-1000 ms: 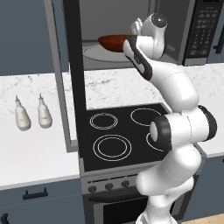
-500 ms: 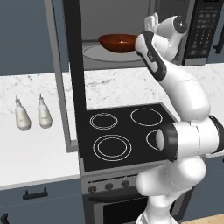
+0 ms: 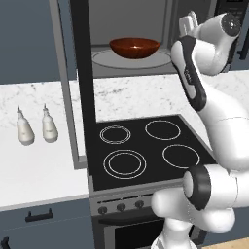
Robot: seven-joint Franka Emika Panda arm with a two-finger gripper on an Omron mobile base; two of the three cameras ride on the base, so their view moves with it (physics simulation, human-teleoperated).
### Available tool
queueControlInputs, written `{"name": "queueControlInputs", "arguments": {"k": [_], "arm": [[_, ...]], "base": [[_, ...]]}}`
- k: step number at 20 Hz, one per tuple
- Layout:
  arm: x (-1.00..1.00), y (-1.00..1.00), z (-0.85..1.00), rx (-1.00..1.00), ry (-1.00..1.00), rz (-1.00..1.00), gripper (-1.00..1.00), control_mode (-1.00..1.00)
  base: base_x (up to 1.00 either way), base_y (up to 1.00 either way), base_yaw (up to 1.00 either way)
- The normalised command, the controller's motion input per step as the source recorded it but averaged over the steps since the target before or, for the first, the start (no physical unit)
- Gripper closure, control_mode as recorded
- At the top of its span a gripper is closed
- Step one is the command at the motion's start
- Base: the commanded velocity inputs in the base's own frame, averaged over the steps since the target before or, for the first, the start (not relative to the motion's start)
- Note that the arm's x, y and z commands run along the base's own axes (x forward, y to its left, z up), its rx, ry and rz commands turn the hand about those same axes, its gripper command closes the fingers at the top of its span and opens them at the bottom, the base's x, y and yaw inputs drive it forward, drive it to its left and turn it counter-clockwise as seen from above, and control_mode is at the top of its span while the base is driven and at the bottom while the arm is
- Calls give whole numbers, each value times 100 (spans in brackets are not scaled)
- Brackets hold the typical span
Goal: Open the microwave, place the bowl with waffle inside the microwave, then close the microwave door and turn it on.
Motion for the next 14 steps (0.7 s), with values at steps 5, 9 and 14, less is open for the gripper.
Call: {"name": "queueControlInputs", "arguments": {"k": [5,9,14], "arm": [[-100,-24,-3,-10,1,0,-100,-100],[-100,0,-12,-26,17,0,-100,-100],[-100,0,-27,-29,27,0,-100,-100]], "base": [[0,0,0],[0,0,0],[0,0,0]]}}
